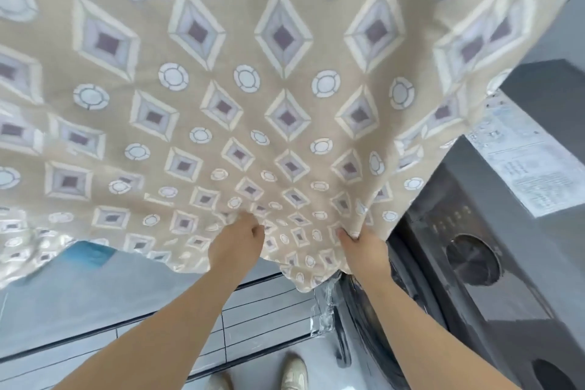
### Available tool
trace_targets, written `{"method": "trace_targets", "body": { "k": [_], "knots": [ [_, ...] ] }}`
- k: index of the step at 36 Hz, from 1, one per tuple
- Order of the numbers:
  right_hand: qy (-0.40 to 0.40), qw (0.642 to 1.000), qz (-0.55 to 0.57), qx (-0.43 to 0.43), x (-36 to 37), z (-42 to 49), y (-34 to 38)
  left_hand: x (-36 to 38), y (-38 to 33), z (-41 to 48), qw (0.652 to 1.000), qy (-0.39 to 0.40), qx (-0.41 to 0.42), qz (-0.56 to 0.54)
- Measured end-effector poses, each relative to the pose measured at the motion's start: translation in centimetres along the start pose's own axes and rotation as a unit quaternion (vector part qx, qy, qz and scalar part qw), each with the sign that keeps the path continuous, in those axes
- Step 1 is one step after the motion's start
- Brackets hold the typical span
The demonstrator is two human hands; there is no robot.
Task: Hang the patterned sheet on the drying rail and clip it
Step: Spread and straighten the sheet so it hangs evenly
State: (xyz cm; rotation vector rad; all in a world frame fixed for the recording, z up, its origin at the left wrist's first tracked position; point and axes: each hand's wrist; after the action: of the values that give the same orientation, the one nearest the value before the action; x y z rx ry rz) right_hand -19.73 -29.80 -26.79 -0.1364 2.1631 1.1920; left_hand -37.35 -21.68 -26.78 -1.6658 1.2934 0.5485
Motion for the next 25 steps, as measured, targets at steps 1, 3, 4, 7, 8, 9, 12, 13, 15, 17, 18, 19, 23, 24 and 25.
{"method": "trace_targets", "body": {
  "k": [1, 3, 4, 7, 8, 9, 12, 13, 15, 17, 18, 19, 23, 24, 25],
  "knots": [
    [0.012, 1.000, 0.020, -0.005, -0.5, -0.4, 0.3, -0.3, -0.7, -0.4, 0.999, -0.004, 0.019, -0.025],
    [0.022, 0.997, 0.069, -0.019, -1.8, -1.1, 1.1, -1.0, -2.2, -1.4, 0.993, -0.020, 0.072, -0.088],
    [0.021, 0.996, 0.084, -0.032, -2.4, -1.4, 1.5, -1.5, -3.2, -1.9, 0.988, -0.032, 0.103, -0.113],
    [-0.016, 0.987, 0.134, -0.081, -4.6, -1.9, 3.2, -3.6, -6.4, -3.5, 0.966, -0.067, 0.191, -0.160],
    [-0.043, 0.982, 0.156, -0.097, -5.5, -2.1, 3.9, -4.5, -7.6, -4.1, 0.958, -0.079, 0.215, -0.174],
    [-0.078, 0.975, 0.174, -0.115, -6.5, -2.4, 4.8, -5.3, -8.7, -4.7, 0.949, -0.091, 0.237, -0.187],
    [-0.192, 0.950, 0.190, -0.155, -9.6, -2.8, 7.3, -7.7, -12.1, -6.5, 0.917, -0.144, 0.296, -0.226],
    [-0.222, 0.939, 0.204, -0.165, -10.6, -2.9, 8.1, -8.5, -13.2, -7.1, 0.909, -0.159, 0.307, -0.233],
    [-0.253, 0.925, 0.233, -0.162, -12.5, -3.1, 9.6, -9.8, -15.2, -7.9, 0.897, -0.179, 0.325, -0.240],
    [-0.233, 0.933, 0.239, -0.135, -14.1, -3.1, 10.7, -10.9, -17.1, -8.3, 0.903, -0.189, 0.323, -0.211],
    [-0.210, 0.941, 0.234, -0.123, -14.7, -3.0, 11.1, -11.2, -17.8, -8.4, 0.910, -0.193, 0.319, -0.182],
    [-0.187, 0.948, 0.224, -0.125, -15.2, -3.1, 11.6, -11.5, -18.4, -8.3, 0.915, -0.197, 0.319, -0.151],
    [-0.184, 0.961, 0.130, -0.159, -16.4, -2.6, 11.4, -12.1, -19.2, -8.3, 0.913, -0.193, 0.339, -0.120],
    [-0.200, 0.958, 0.140, -0.152, -16.8, -2.4, 11.0, -12.3, -19.1, -8.4, 0.912, -0.180, 0.345, -0.128],
    [-0.228, 0.952, 0.157, -0.133, -17.2, -2.6, 10.7, -12.4, -18.8, -8.4, 0.914, -0.166, 0.347, -0.130]
  ]
}}
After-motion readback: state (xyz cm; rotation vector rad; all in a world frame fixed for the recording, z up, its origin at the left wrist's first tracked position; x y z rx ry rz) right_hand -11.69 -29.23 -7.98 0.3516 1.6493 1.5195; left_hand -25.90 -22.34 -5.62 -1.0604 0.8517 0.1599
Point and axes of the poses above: each hand's wrist, its own z-axis towards the middle knuckle, its own x-axis out of the palm, y = z × x, and after that the axes turned 8 degrees about y, right-handed
